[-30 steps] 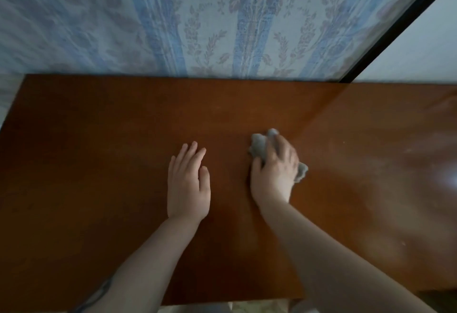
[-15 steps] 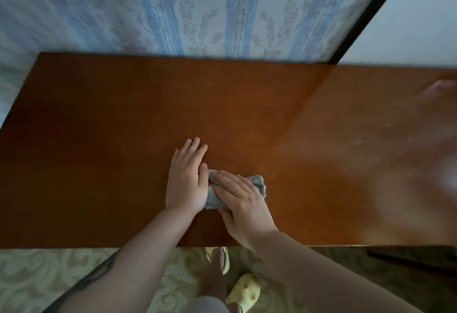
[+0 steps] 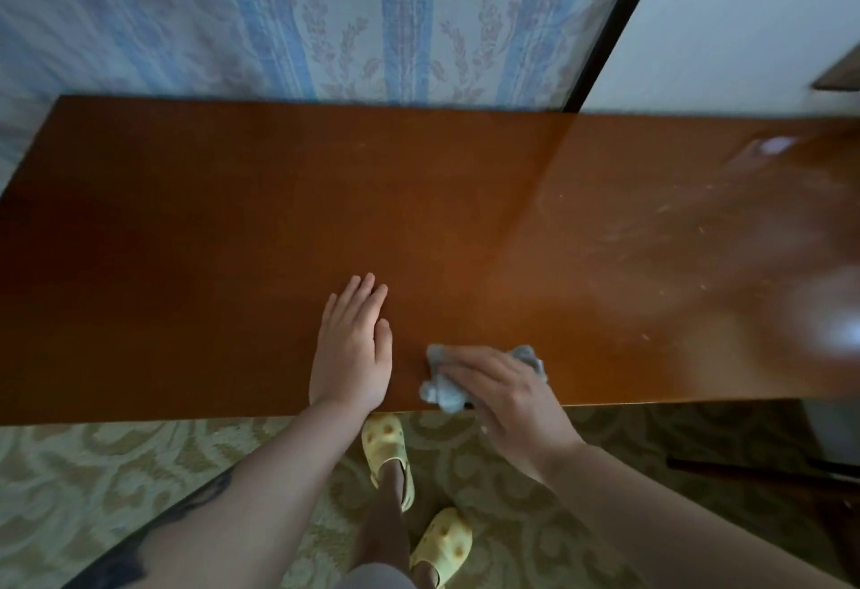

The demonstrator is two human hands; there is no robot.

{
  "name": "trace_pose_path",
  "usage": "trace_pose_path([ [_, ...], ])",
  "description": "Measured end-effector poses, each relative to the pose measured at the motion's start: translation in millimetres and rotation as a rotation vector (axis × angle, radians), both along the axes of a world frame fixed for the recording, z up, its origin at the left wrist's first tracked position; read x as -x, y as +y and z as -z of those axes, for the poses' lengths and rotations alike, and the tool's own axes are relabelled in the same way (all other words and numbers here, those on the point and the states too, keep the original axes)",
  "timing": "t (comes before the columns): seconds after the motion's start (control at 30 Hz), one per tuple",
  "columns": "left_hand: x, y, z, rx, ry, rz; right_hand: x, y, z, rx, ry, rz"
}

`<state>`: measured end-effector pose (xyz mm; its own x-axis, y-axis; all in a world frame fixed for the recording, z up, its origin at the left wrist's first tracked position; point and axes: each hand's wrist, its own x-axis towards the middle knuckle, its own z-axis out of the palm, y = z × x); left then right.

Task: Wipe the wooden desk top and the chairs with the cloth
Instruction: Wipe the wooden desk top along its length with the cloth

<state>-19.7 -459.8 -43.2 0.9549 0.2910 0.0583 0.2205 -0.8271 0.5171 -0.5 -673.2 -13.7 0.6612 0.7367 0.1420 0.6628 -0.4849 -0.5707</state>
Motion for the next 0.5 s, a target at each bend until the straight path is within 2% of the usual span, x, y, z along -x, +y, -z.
trace_pose_path([
  [0.1,0.6,-2.2,0.8,-0.072,0.015,-0.016,-39.4,9.1,-7.4,-0.051,-0.048,0.398],
  [0.17,1.3,-2.1,0.3,-0.11,0.02,-0.074,-63.1,26.2,-3.6,0.051,0.04,0.637],
  [0.23,1.0,-1.4,0.0,-0.114,0.026,-0.164,-66.0,44.3,10.0,0.194,0.087,0.691],
  [0.33,-0.3,-0.2,1.6,-0.082,0.025,-0.213,-34.5,62.4,23.5,0.216,0.009,0.56],
  [0.5,-2.8,2.4,-2.6,0.014,-0.009,-0.222,15.2,46.2,15.7,0.144,0.043,-0.017],
])
